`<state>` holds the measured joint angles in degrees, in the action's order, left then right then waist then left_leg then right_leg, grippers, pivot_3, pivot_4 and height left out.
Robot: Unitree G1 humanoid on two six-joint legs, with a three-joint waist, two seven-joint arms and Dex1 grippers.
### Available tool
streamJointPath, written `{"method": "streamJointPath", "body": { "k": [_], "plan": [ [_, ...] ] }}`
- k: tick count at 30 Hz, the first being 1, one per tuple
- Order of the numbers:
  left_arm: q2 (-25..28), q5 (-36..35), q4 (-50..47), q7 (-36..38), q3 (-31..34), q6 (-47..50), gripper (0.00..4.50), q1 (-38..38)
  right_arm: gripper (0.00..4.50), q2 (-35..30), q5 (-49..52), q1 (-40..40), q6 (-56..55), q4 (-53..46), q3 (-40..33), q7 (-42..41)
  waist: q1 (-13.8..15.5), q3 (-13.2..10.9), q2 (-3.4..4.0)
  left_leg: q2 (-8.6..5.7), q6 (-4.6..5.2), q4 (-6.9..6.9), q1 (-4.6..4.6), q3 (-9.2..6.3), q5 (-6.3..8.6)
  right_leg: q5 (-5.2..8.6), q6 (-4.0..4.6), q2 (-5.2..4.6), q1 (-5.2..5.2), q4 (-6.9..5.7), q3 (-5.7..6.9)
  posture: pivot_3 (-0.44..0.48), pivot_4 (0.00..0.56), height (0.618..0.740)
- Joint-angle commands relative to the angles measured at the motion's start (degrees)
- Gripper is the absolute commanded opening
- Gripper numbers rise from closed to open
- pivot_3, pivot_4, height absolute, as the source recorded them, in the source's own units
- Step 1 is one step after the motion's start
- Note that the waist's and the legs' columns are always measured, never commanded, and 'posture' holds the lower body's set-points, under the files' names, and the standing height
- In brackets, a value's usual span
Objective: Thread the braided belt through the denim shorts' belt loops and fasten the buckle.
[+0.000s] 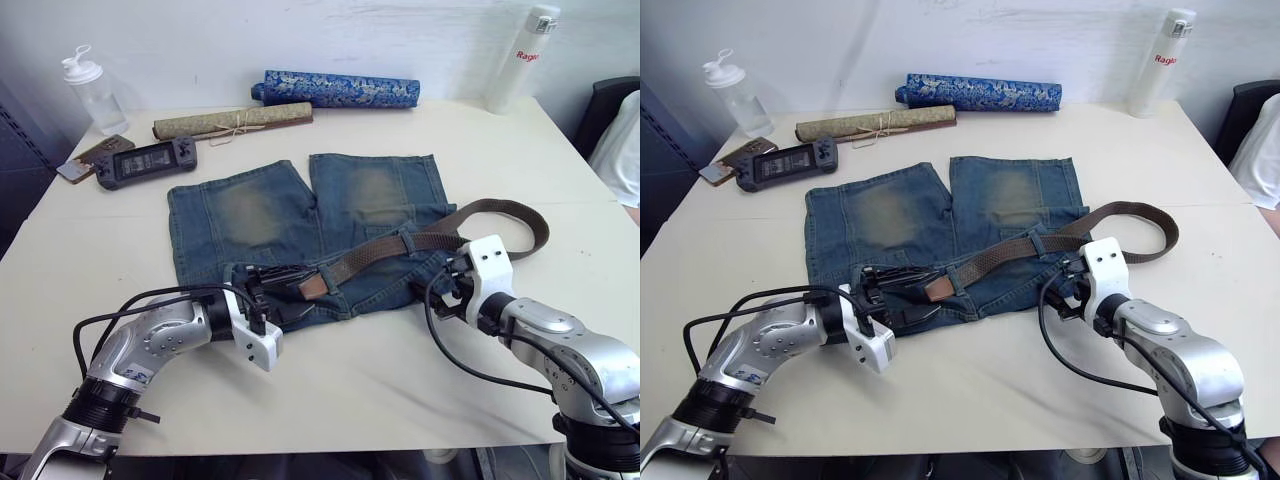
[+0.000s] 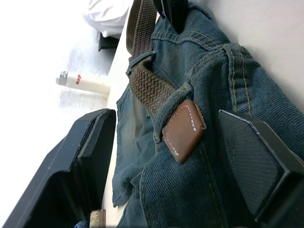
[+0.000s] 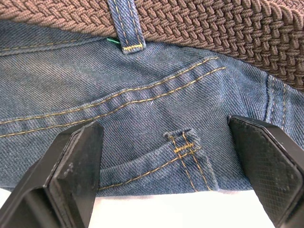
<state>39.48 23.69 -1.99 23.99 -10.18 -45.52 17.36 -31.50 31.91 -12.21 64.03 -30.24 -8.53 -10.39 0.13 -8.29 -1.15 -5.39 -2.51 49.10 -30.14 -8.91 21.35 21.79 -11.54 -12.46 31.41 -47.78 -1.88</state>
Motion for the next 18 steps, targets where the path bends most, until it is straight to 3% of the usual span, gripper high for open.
{"method": "streamJointPath", "body": {
  "k": [1, 3, 4, 6, 7, 8, 10, 16, 18],
  "plan": [
    [0.3, -1.6, -1.2, 0.1, 0.3, -0.9, 3.05, 0.3, 4.44, 1.0, -0.5, 1.3, 2.2, 0.9, 0.7, 0.1, 0.0, 0.0, 0.00, 0.00, 0.00, 0.00, 0.00, 0.00, 0.00, 0.00, 0.00, 0.00, 0.00, 0.00, 0.00, 0.000, 0.150, 0.637],
    [0.5, -1.4, -0.9, 0.2, 0.4, -1.0, 2.40, 0.2, 4.44, 1.2, -0.7, 1.3, 2.3, 0.9, 0.7, 0.0, 0.0, 0.0, 0.00, 0.00, 0.00, 0.00, 0.00, 0.00, 0.00, 0.00, 0.00, 0.00, 0.00, 0.00, 0.00, 0.000, 0.150, 0.637],
    [0.6, -1.2, -0.8, 0.3, 0.4, -1.0, 1.82, 0.2, 4.44, 1.2, -0.7, 1.2, 2.3, 0.9, 0.6, 0.0, 0.0, 0.0, 0.00, 0.00, 0.00, 0.00, 0.00, 0.00, 0.00, 0.00, 0.00, 0.00, 0.00, 0.00, 0.00, 0.000, 0.150, 0.637],
    [0.7, -0.9, -0.7, 0.3, 0.5, -1.0, 1.64, 0.2, 4.44, 1.3, -0.7, 1.1, 2.4, 0.8, 0.5, 0.0, 0.0, 0.0, 0.00, 0.00, 0.00, 0.00, 0.00, 0.00, 0.00, 0.00, 0.00, 0.00, 0.00, 0.00, 0.00, 0.000, 0.150, 0.637],
    [0.8, -0.4, -0.7, 0.3, 0.6, -0.8, 1.05, 0.1, 4.05, 1.3, -0.7, 1.1, 2.5, 0.7, 0.5, 0.0, 0.0, 0.0, 0.00, 0.00, 0.00, 0.00, 0.00, 0.00, 0.00, 0.00, 0.00, 0.00, 0.00, 0.00, 0.00, 0.000, 0.150, 0.637],
    [0.9, -0.1, -0.7, 0.3, 0.6, -0.7, 0.91, 0.1, 3.92, 1.4, -0.7, 1.0, 2.5, 0.7, 0.4, 0.0, 0.0, 0.0, 0.00, 0.00, 0.00, 0.00, 0.00, 0.00, 0.00, 0.00, 0.00, 0.00, 0.00, 0.00, 0.00, 0.000, 0.150, 0.637],
    [0.9, 0.1, -0.5, 0.4, 0.7, -0.6, 0.02, 0.2, 3.11, 1.6, -0.7, 0.9, 2.5, 0.7, 0.3, 0.0, 0.0, 0.0, 0.00, 0.00, 0.00, 0.00, 0.00, 0.00, 0.00, 0.00, 0.00, 0.00, 0.00, 0.00, 0.00, 0.000, 0.150, 0.637],
    [1.0, -0.2, -0.9, 0.3, 0.9, -1.2, 0.00, 0.0, 0.50, 2.2, -1.2, 0.6, 2.8, 0.8, 0.0, -0.2, -0.1, 0.0, 0.00, 0.01, 0.00, -0.02, 0.00, 0.00, 0.00, 0.00, 0.00, 0.01, 0.00, 0.00, 0.00, 0.000, 0.150, 0.637],
    [1.2, -0.3, -1.2, 0.2, 1.1, -1.5, 0.00, -0.1, 0.50, 2.4, -1.4, 0.5, 2.8, 0.9, 0.0, -0.2, 0.0, 0.0, 0.00, 0.01, 0.00, -0.01, 0.00, -0.01, 0.00, 0.00, 0.00, 0.01, 0.00, 0.00, 0.00, 0.000, 0.150, 0.637]
  ]
}}
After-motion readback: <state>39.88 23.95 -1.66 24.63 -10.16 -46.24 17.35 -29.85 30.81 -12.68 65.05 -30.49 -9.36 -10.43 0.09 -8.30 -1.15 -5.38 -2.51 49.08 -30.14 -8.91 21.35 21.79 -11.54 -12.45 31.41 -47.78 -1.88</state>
